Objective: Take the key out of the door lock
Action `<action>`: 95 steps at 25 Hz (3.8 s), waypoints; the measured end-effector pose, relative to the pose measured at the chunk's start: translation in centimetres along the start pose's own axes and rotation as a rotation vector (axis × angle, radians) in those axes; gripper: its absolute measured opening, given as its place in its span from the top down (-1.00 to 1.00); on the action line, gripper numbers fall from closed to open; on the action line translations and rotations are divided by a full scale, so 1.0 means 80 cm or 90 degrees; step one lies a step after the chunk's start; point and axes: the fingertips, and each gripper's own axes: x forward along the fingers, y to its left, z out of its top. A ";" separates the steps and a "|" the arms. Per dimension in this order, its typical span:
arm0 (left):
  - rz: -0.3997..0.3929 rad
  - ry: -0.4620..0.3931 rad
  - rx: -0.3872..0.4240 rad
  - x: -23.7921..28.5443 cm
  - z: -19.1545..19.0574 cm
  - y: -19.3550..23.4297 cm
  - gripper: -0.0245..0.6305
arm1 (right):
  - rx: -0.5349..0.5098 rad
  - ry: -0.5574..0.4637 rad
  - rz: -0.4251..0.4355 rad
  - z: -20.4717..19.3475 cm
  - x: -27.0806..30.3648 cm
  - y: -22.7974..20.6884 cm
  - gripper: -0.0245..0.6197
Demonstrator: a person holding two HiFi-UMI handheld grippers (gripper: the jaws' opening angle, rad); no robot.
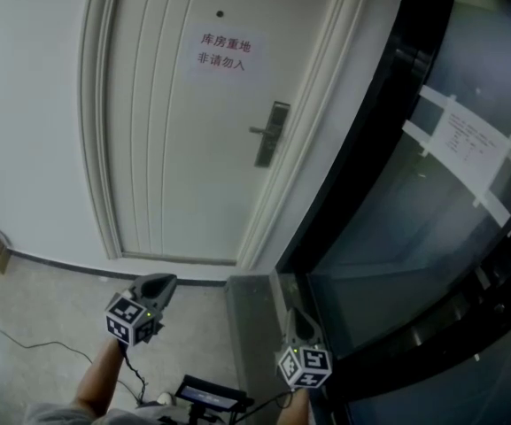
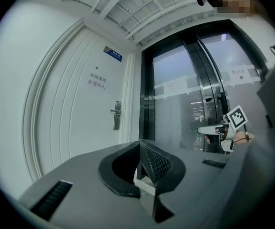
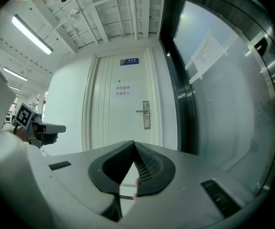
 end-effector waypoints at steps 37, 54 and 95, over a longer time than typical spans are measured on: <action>0.010 -0.003 0.010 0.171 0.010 0.058 0.90 | -0.012 0.013 0.029 -0.002 0.164 -0.077 0.89; 0.015 0.018 0.000 0.310 0.013 0.182 0.90 | -0.008 0.032 0.042 0.009 0.358 -0.090 0.89; 0.056 0.037 -0.027 0.523 0.017 0.339 0.90 | -0.051 0.052 0.091 0.046 0.646 -0.145 0.89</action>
